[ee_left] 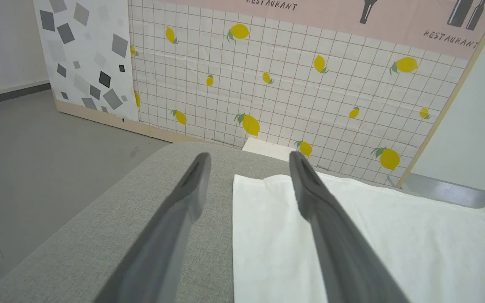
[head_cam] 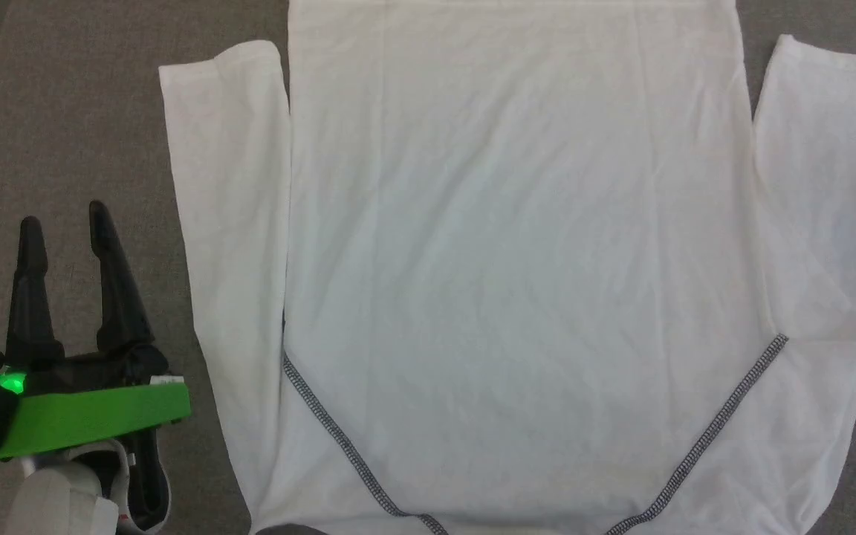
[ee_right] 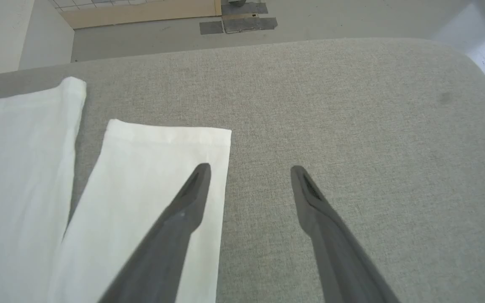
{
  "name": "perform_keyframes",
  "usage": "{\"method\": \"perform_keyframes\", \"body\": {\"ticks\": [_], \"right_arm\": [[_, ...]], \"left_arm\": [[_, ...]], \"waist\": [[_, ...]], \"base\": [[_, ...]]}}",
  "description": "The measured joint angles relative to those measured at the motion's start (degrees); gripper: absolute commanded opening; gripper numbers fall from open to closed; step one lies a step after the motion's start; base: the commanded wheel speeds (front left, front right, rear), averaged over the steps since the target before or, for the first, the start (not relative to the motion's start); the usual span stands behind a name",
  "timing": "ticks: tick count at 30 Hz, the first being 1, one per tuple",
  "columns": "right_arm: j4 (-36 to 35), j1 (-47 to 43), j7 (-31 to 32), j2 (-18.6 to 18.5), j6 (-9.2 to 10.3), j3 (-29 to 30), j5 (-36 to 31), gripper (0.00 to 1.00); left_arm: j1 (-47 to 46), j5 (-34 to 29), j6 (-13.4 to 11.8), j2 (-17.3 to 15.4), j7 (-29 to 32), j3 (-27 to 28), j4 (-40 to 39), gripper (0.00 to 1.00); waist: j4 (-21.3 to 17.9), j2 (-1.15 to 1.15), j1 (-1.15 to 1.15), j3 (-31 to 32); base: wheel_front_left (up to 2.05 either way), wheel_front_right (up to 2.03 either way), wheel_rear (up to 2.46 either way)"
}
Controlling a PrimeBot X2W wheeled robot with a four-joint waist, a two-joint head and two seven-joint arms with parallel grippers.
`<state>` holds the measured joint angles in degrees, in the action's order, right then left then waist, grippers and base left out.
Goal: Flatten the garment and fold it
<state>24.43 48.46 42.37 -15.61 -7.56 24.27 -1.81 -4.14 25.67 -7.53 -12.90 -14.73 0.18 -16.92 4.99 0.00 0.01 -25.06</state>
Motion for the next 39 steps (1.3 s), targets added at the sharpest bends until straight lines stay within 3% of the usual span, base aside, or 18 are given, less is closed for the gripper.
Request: {"method": "perform_keyframes", "body": {"ticks": [13, 14, 16, 24, 35, 39], "right_arm": [[2.38, 3.71, -0.78, -0.67, 0.0, 0.89, -3.15, 1.0], [2.59, 4.1, -0.69, -0.86, 0.0, 0.6, -3.07, 0.4], [2.86, 4.57, -0.6, -1.21, 0.0, 0.12, -2.54, 0.0], [5.39, 4.6, -2.2, -0.89, 0.0, 2.79, 1.09, 0.0], [1.81, -5.68, -0.45, -10.23, 0.0, 14.69, -0.38, 0.0], [0.67, -9.2, -0.38, -11.84, 0.0, 16.92, -0.77, 0.0]], "left_arm": [[-1.94, -2.75, 4.57, 3.81, 0.0, 1.15, 1.25, 1.0], [-2.04, -2.96, 4.89, 4.0, 0.0, 1.23, 1.54, 1.0], [-2.16, -3.1, 5.32, 4.25, 0.0, 1.45, 1.99, 1.0], [-2.19, -3.69, 7.09, 5.14, -0.01, 2.99, 4.05, 1.0], [-0.08, -5.56, 8.25, 6.56, -0.01, 4.01, 5.64, 1.0], [1.71, -5.68, 8.53, 6.94, -0.01, 4.5, 6.06, 1.0]], "waist": [[3.14, 0.0, 0.0, -8.33], [3.19, 0.0, 0.0, -8.67], [3.13, 0.0, 0.0, -8.92], [2.06, 0.0, 0.0, -6.02], [-0.23, 0.0, 0.0, 3.2], [-1.17, 0.0, -0.01, 6.33]], "base": [[0.0, 0.0, 0.0], [0.0, 0.0, 0.0], [0.0, 0.0, 0.0], [0.0, 0.0, 0.0], [0.0, 0.0, 0.0], [0.0, 0.0, 0.0]]}}
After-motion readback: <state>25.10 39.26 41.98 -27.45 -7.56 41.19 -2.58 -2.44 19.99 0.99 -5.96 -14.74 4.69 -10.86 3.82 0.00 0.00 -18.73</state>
